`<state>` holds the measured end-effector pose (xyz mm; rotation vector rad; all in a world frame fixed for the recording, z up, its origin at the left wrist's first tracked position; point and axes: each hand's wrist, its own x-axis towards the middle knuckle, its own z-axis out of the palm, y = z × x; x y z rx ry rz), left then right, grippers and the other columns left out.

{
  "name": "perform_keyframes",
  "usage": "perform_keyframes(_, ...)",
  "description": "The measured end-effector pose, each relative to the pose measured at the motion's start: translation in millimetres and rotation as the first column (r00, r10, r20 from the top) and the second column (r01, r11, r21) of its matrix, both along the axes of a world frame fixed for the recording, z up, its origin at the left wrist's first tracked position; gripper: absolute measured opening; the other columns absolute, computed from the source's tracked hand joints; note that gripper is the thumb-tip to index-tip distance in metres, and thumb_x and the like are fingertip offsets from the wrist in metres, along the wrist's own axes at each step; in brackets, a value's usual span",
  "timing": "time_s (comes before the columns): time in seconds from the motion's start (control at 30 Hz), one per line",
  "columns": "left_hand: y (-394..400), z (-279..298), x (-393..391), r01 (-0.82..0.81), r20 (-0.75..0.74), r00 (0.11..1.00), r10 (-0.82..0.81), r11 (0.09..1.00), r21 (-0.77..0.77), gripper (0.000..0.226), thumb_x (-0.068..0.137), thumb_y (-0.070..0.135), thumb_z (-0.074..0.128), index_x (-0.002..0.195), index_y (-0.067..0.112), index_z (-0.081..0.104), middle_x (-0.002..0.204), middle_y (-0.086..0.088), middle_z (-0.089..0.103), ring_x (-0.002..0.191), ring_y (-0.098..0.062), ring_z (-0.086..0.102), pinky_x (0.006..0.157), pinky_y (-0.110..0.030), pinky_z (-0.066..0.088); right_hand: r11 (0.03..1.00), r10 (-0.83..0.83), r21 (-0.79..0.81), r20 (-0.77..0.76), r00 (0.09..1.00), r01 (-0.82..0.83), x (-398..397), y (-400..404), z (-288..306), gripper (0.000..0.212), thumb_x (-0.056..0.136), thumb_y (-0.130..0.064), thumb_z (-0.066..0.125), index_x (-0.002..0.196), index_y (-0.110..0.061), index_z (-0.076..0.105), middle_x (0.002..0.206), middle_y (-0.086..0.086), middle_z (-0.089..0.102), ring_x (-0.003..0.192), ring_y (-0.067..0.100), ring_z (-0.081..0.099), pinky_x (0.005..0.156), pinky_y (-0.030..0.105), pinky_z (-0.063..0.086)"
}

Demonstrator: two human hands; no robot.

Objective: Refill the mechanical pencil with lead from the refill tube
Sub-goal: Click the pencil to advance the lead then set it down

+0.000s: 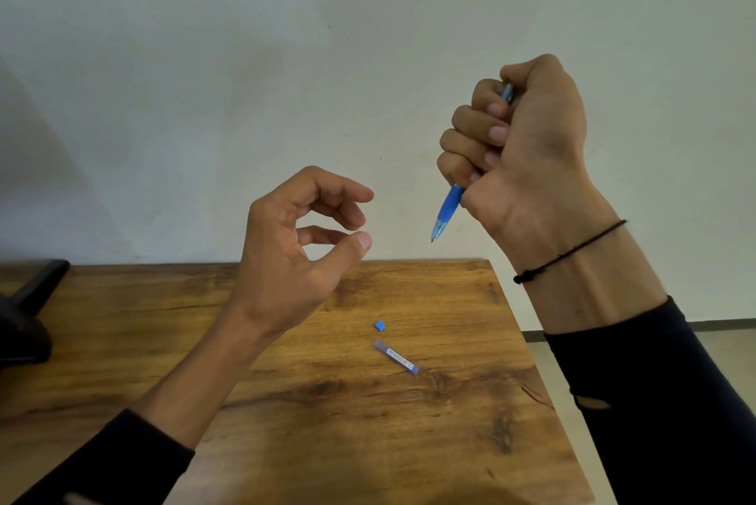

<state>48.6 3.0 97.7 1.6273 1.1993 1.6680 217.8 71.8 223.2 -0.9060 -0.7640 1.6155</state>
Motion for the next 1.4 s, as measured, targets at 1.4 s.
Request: perform_keyframes(1.4,-2.1,-0.6,3.2,0.001,-0.017,1.0,-0.001,1.0,-0.026,0.034,0.08,0.004,0.082,0.107,0.024,0.076,0.091,0.001,0.073,0.09,-0.015,0.071,0.074,-0.022,0.062,0.997,0.0,0.071,-0.054,0.999,0.003,3.7,2.2,-4.7,0.056,0.11,-0.056,0.038,0.07,-0.017,0.042,0.054,-0.002,0.034,0.044,0.012,0.02,0.043,0.026,0.018)
